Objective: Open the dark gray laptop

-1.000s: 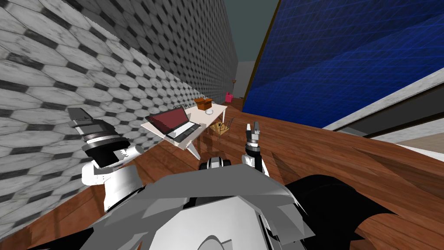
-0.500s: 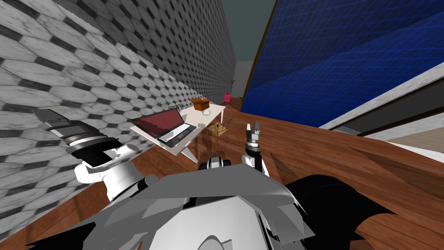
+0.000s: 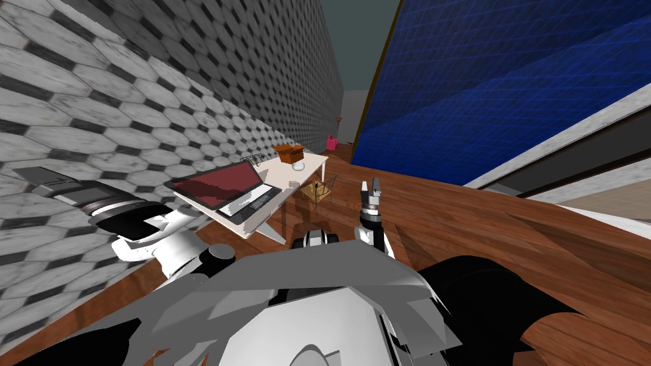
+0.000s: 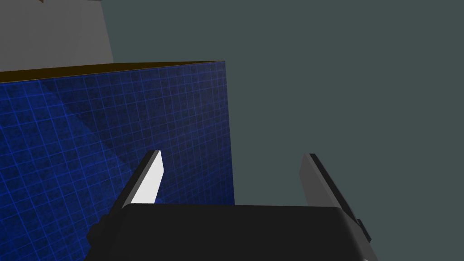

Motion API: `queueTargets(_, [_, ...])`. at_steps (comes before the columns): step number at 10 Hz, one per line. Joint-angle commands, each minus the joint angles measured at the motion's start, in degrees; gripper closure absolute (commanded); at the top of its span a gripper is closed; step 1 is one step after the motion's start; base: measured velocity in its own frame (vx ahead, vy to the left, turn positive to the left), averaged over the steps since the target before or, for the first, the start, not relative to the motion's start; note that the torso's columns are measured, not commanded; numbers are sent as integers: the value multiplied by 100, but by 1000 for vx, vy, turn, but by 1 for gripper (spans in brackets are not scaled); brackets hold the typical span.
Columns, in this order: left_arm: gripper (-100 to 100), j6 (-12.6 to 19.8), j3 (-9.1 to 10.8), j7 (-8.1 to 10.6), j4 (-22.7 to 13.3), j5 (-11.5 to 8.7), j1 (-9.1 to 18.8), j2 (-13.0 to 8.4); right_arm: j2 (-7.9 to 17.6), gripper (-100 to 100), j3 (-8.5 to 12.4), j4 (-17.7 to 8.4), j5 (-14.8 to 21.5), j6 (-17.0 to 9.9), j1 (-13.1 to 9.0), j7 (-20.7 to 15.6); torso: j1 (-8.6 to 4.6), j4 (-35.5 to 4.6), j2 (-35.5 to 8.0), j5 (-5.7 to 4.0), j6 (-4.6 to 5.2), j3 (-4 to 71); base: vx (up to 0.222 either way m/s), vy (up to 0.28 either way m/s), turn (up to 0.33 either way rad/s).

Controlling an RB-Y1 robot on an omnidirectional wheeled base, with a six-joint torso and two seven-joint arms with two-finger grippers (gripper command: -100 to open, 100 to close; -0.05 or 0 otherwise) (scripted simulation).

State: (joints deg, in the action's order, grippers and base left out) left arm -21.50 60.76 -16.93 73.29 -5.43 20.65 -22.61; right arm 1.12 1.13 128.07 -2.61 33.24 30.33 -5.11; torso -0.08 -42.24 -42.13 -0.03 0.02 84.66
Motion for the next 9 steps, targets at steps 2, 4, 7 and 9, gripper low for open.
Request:
queueTargets(2, [-100,124,415,-218,-446,-118,420,-65,0,0,0,0,0,0,0,0,9,-5,-18,3,-1,-11,100,-66,-25])
queueTargets(4, [-100,164,612,-343,-814,-199,663,-105,0,0,0,0,0,0,-1,0,6,-7,-23,3,-1,-15,80,-67,-21])
queueTargets(7, [-100,203,794,-464,-1105,-285,900,-143,0,0,0,0,0,0,-1,0,11,-4,-14,3,-2,-8,69,-47,-13])
queueTargets(9, [-100,278,1119,-696,-1531,-469,1312,-219,1,0,0,0,0,0,-1,0,22,0,-7,13,6,-6,99,-52,-23])
